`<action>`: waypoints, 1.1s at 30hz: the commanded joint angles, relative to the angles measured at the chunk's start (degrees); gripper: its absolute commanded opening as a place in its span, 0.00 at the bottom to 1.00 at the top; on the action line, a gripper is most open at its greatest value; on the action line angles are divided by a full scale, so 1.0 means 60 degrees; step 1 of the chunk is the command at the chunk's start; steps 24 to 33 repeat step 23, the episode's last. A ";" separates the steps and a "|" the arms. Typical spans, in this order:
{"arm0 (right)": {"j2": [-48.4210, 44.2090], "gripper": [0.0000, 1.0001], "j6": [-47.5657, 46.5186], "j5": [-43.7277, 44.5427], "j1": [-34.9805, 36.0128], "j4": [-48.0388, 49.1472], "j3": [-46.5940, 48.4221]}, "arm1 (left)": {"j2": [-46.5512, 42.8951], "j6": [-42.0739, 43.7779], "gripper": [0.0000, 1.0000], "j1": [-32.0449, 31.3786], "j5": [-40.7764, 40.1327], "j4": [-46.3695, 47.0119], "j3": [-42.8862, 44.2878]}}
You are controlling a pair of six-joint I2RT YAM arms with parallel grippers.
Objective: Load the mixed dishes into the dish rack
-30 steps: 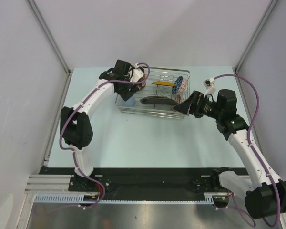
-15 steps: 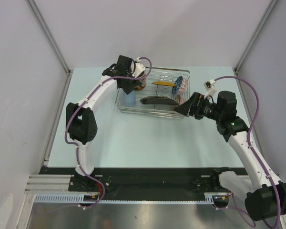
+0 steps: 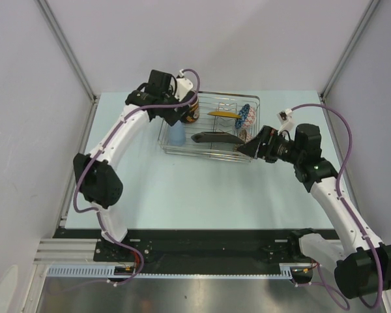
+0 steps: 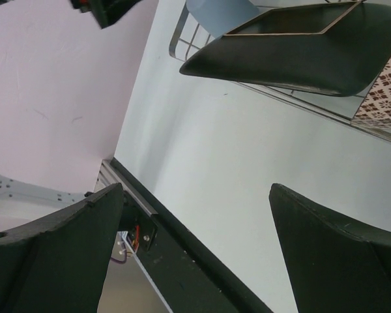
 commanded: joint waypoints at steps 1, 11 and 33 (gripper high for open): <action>0.0111 1.00 -0.0414 0.0466 0.0005 0.0152 0.0067 | -0.1214 -0.0773 1.00 0.0069 0.0789 -0.0189 0.0252; -0.0050 1.00 -0.2539 0.3045 0.0488 -0.1840 0.1327 | -0.4318 -0.2927 1.00 0.1211 0.3675 0.1405 -0.3226; 0.0199 1.00 -0.2979 0.3279 0.0708 -0.1841 0.1445 | -0.6019 -0.2841 1.00 0.1549 0.3486 0.2021 -0.5943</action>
